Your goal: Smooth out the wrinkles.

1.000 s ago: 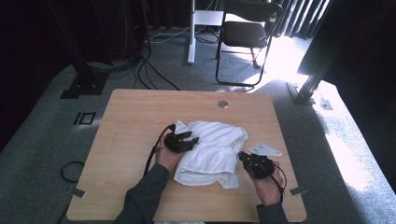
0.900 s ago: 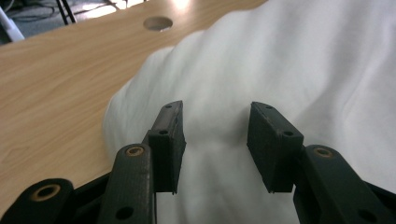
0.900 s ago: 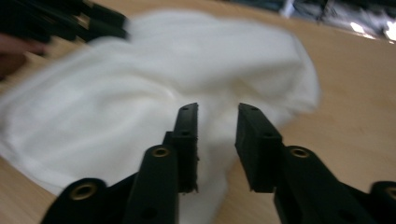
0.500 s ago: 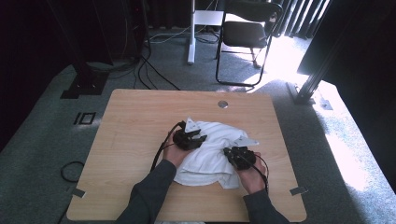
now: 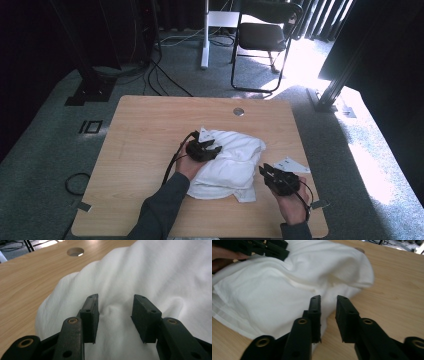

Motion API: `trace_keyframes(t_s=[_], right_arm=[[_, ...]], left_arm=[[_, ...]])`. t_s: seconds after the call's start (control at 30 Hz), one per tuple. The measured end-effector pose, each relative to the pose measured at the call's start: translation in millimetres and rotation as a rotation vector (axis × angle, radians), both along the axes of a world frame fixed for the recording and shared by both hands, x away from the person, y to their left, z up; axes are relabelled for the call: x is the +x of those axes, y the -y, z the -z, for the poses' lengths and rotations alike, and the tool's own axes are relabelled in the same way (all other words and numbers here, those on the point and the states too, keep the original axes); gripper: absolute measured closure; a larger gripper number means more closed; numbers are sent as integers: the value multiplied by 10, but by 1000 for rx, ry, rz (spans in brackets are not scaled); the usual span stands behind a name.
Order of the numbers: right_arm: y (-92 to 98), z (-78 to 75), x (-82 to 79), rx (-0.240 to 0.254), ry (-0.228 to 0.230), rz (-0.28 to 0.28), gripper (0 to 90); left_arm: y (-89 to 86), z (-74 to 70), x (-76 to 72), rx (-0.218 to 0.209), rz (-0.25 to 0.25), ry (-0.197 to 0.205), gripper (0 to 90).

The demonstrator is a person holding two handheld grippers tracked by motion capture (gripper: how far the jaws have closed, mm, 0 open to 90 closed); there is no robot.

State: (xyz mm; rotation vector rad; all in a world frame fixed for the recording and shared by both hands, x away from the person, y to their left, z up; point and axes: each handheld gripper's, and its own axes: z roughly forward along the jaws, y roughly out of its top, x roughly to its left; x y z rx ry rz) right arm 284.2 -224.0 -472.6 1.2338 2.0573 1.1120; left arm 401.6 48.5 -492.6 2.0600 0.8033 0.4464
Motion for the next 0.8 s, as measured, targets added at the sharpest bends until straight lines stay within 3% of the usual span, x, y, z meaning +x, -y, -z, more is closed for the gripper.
trace_keyframes(t_s=[0.07,0.13,0.17,0.23,0.27,0.33,0.5,0.63,0.7,0.73,0.8], right_arm=[[-104,20,149,10,-18,-23,605],[-209,100,319,26,-69,-46,557],[-257,142,379,27,-96,-66,606],[-318,186,406,8,-127,-80,838],[-318,186,406,8,-127,-80,838],[-260,126,274,7,-103,-76,884],[2,-15,22,24,-62,-29,882],[89,114,-14,-9,-97,-2,879],[106,190,-22,-76,-105,71,873],[127,197,-36,-90,-92,106,827],[168,130,-99,-22,-41,88,708]], left_arm=[[7,-17,-8,-5,4,10,566],[23,-20,-8,-2,11,9,565],[32,-15,-6,8,11,9,565],[32,7,7,20,12,3,568],[32,7,7,20,12,3,571],[11,19,16,16,5,-7,578],[16,14,6,21,7,-11,589],[18,28,7,19,6,-13,588],[9,19,-2,30,1,-3,577],[2,15,-8,22,-3,-2,566],[-35,-4,-13,0,8,3,557]])
